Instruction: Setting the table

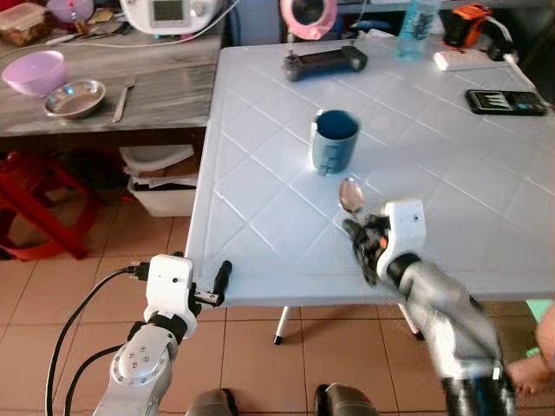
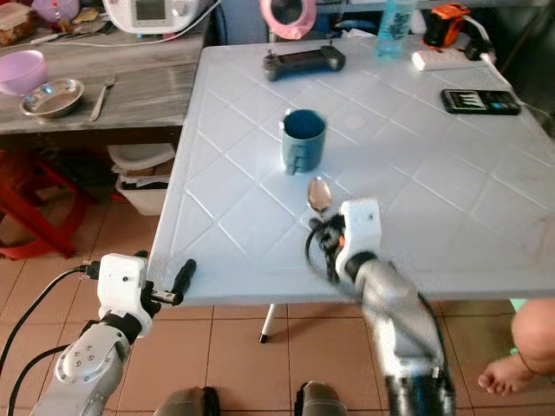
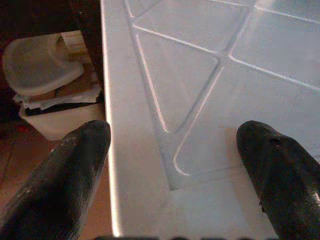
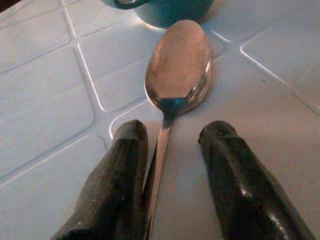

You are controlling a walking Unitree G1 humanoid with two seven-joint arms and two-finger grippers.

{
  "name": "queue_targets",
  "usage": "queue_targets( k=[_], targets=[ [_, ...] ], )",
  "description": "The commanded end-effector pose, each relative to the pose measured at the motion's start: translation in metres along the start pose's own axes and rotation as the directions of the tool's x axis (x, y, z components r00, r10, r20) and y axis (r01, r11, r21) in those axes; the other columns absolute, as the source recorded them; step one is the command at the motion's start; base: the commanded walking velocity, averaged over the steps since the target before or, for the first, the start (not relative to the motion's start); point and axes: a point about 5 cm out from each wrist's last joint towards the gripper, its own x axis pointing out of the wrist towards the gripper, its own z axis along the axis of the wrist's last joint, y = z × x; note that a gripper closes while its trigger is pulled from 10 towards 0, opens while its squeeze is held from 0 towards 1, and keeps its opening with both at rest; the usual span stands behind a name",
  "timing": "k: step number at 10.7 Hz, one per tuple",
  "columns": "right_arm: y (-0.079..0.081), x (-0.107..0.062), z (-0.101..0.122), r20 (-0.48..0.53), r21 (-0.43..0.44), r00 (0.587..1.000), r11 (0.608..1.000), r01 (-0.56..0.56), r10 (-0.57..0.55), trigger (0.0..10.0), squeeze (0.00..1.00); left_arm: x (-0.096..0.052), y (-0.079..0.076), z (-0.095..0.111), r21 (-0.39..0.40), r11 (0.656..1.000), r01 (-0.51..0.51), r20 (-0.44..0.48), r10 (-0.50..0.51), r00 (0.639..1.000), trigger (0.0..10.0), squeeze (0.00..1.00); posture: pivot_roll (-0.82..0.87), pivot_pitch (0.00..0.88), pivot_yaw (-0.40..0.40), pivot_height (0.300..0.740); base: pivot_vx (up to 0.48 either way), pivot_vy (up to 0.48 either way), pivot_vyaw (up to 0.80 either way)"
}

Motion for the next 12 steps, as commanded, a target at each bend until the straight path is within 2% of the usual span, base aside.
queue_targets(
  k=[1, 4, 6, 8, 12],
  targets=[
    [0.001, 0.001, -0.030, -0.164, 0.059, 0.986, 0.998, -0.012, 0.022, 0.0, 0.00, -0.002, 0.001, 0.002, 0.008, 1.000, 0.002, 0.000, -0.002, 1.000, 10.0, 0.00, 0.05, 0.147, 0.077, 0.740, 0.000, 0.000, 0.00],
    [0.001, 0.001, -0.039, -0.238, 0.089, 0.969, 0.995, -0.044, 0.064, 0.0, 0.00, -0.005, 0.000, 0.000, 0.001, 1.000, 0.002, -0.012, -0.002, 1.000, 10.0, 0.00, 0.05, 0.152, 0.074, 0.740, 0.000, 0.000, 0.00],
    [0.001, -0.001, -0.043, -0.245, 0.117, 0.968, 0.993, -0.021, 0.049, 0.0, 0.00, -0.005, -0.001, 0.000, -0.005, 1.000, 0.010, -0.009, -0.010, 1.000, 10.0, 0.00, 0.05, 0.148, 0.073, 0.740, 0.000, 0.000, 0.00],
    [0.006, -0.003, -0.039, -0.205, 0.161, 0.978, 0.987, 0.002, 0.031, 0.0, 0.00, -0.001, -0.002, 0.002, -0.003, 1.000, 0.019, 0.001, -0.019, 1.000, 10.0, 0.00, 0.04, 0.142, 0.069, 0.740, 0.000, 0.000, 0.00],
    [0.038, -0.006, -0.026, -0.188, 0.243, 0.976, 0.968, -0.058, 0.106, 0.0, 0.00, 0.008, 0.005, 0.009, -0.012, 1.000, -0.013, 0.037, 0.013, 0.999, 10.0, 0.00, 0.04, 0.117, 0.046, 0.740, 0.000, 0.000, 0.00]
  ],
)
